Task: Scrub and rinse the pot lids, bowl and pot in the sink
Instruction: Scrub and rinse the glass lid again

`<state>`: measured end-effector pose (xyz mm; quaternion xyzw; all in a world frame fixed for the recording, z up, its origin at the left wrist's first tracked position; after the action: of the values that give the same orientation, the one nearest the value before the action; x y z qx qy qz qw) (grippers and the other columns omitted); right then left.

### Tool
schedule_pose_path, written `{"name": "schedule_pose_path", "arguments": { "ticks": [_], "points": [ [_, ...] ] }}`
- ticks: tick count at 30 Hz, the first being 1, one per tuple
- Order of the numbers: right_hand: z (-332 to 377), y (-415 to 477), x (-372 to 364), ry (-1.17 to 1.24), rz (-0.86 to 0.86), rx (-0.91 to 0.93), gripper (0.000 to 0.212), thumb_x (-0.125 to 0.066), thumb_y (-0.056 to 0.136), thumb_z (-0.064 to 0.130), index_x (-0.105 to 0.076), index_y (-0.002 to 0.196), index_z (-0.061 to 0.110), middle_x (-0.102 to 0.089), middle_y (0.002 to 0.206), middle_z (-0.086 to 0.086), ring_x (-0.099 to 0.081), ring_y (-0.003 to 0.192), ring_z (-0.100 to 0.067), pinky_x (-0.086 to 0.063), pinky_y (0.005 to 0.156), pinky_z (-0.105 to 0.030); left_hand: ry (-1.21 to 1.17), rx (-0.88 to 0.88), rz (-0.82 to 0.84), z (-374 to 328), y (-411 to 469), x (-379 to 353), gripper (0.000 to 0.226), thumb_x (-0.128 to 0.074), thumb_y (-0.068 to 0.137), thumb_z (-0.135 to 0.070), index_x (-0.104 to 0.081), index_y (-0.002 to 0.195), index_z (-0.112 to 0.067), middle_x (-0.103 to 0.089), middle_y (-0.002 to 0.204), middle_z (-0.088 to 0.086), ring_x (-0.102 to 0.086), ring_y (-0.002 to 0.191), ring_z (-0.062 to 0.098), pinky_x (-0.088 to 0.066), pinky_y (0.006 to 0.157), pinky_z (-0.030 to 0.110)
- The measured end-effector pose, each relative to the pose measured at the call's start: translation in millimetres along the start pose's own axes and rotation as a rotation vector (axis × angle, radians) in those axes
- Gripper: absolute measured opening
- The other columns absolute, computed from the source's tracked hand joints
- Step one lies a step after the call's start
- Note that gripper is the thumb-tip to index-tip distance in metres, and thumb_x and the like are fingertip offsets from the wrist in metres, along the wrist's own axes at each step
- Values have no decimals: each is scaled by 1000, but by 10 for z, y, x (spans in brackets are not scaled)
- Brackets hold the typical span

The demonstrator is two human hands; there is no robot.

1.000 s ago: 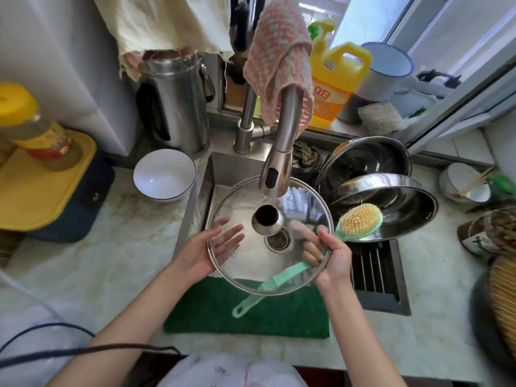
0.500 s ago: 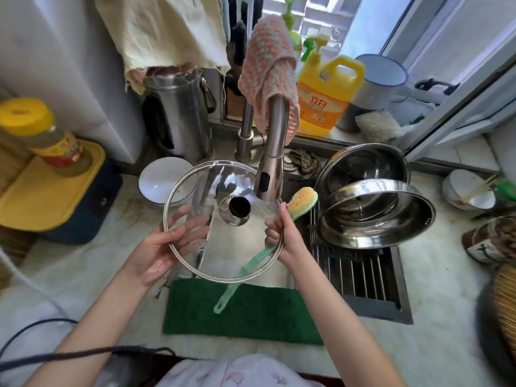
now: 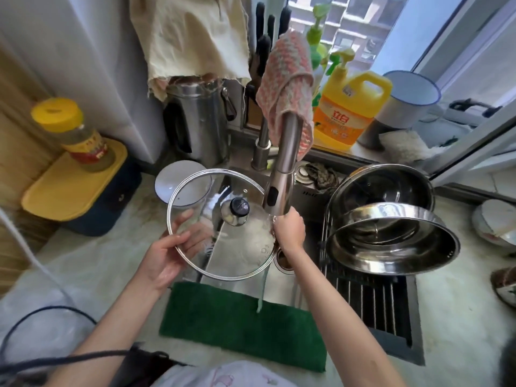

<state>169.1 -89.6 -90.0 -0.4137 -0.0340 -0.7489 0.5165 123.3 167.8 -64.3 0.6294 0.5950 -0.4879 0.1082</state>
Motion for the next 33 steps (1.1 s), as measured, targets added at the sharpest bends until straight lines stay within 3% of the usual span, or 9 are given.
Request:
{"name": "schedule_pose_path", "arguments": {
  "ticks": [2,4,8,11,17,21,26,30,33],
  "points": [
    [114,-54,177,-285,-79,135,22,-42,94,16,-49,107,0,-66,100,-21,-62,94,-39,-44,73,-39,-33,-7,16,-7,7,-14,72,-94,28,-3,-76,96,-17,-68,107,23,-70,92,32,-60,65,34],
    [165,-125,256,-407,-110,235,30,-43,97,22,-41,119,3,-67,100,-19,-64,92,-38,-43,68,-39,-52,-3,34,10,11,-38,68,-94,29,-2,-76,93,-16,-68,108,24,-70,93,32,-60,63,33],
    [142,-421,165,-388,-10,413,64,-51,94,43,-19,142,15,-67,93,-10,-66,82,-34,-47,63,-38,-55,0,16,98,58,-57,69,-93,25,-1,-76,91,-16,-68,108,25,-70,93,32,-60,67,35],
    [17,-437,249,-334,12,347,81,-36,84,70,-17,144,20,-67,93,-9,-65,82,-33,-50,65,-39,-81,1,22,146,93,-66,69,-93,27,1,-76,93,-15,-67,108,26,-69,95,34,-60,69,37],
    [48,-678,335,-411,-7,536,45,-27,103,39,-30,147,31,-69,89,-10,-64,79,-34,-47,60,-37,-59,-7,41,171,108,-112,71,-93,27,0,-75,94,-14,-68,105,25,-70,91,33,-59,68,36],
    [-208,-559,497,-315,29,382,45,-32,102,38,-31,146,38,-65,75,-6,-61,71,-25,-46,61,-36,-29,-6,22,180,141,-99,72,-94,24,-4,-76,93,-16,-69,104,23,-70,90,32,-59,70,34],
    [-290,-944,446,-427,138,785,46,-32,99,47,-24,145,41,-67,75,-2,-59,61,-18,-47,53,-35,-48,25,27,214,155,-55,74,-93,23,-2,-75,93,-16,-70,103,21,-72,86,29,-60,70,34],
    [-416,-657,597,-264,107,503,44,-44,100,34,-34,142,41,-61,64,0,-51,52,-11,-38,53,-31,-41,41,-5,321,207,-21,78,-94,21,-5,-73,96,-16,-69,107,20,-71,88,27,-52,83,34],
    [-275,-1069,374,-345,167,831,45,-41,99,42,-33,143,41,-64,65,2,-54,52,-11,-44,53,-30,-22,36,-5,349,225,-36,74,-94,22,-8,-77,94,-17,-70,106,16,-72,85,22,-53,82,30]
  ]
}}
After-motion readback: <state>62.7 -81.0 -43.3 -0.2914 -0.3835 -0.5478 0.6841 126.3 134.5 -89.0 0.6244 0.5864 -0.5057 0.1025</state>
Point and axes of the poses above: each hand's wrist, its own y-axis towards the middle knuckle, its own x-axis out of the back of the hand, z = x × y, the point moved 8 cm from there along y, towards the middle knuckle
